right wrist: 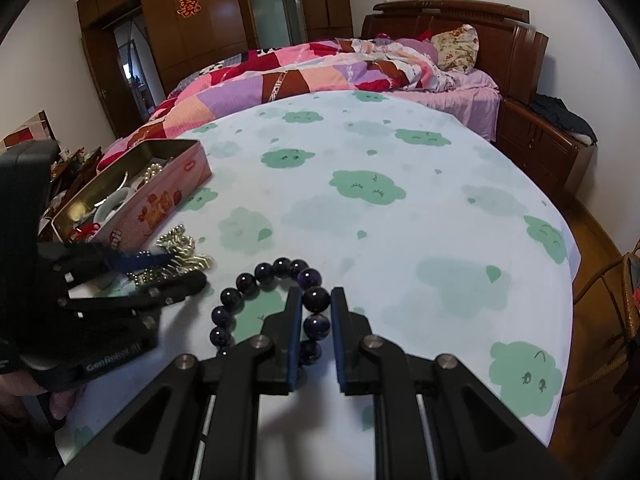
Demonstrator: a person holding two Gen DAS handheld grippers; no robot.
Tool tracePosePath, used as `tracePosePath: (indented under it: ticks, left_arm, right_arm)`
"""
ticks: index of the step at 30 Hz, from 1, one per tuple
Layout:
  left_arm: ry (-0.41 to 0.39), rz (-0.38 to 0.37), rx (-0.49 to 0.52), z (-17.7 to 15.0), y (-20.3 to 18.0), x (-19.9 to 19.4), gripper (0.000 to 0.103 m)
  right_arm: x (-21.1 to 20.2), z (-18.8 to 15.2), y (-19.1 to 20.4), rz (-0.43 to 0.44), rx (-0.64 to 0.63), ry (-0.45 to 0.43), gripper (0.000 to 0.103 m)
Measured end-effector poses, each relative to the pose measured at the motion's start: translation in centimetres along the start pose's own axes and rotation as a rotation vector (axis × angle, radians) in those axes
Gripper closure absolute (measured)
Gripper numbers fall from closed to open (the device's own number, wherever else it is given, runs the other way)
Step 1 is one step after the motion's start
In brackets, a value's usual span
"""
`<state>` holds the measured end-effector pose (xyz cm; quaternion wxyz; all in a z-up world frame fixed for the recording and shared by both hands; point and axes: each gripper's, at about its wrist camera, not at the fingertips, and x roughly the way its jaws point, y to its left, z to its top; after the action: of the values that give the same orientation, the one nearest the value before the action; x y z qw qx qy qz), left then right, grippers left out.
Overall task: Organize jewelry
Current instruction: 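Carry the gold chain into the tin with the left gripper while the right carries the bead bracelet in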
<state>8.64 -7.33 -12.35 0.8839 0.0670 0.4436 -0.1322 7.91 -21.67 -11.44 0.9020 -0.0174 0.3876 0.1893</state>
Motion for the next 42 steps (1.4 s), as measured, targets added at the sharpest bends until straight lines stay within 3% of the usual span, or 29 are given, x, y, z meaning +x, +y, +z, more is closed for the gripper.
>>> tracePosePath:
  ticks: [6,27,42]
  left_arm:
    - [-0.001,-0.017,-0.002,-0.2,-0.1,-0.4,0.094]
    - [-0.259,-0.07,-0.093,2.2,3.3,-11.4,0.094]
    - [-0.367,0.032,-0.161,4.0,9.7,-16.6,0.094]
  right_arm:
    - [-0.1,0.0,0.0,0.006,0.004,-0.006,0.086]
    - [-6.2,4.0,2.5,0.056,-0.042,-0.161,0.086]
    - [-7.5,9.2,7.8,0.142,-0.163,-0.228,0.086]
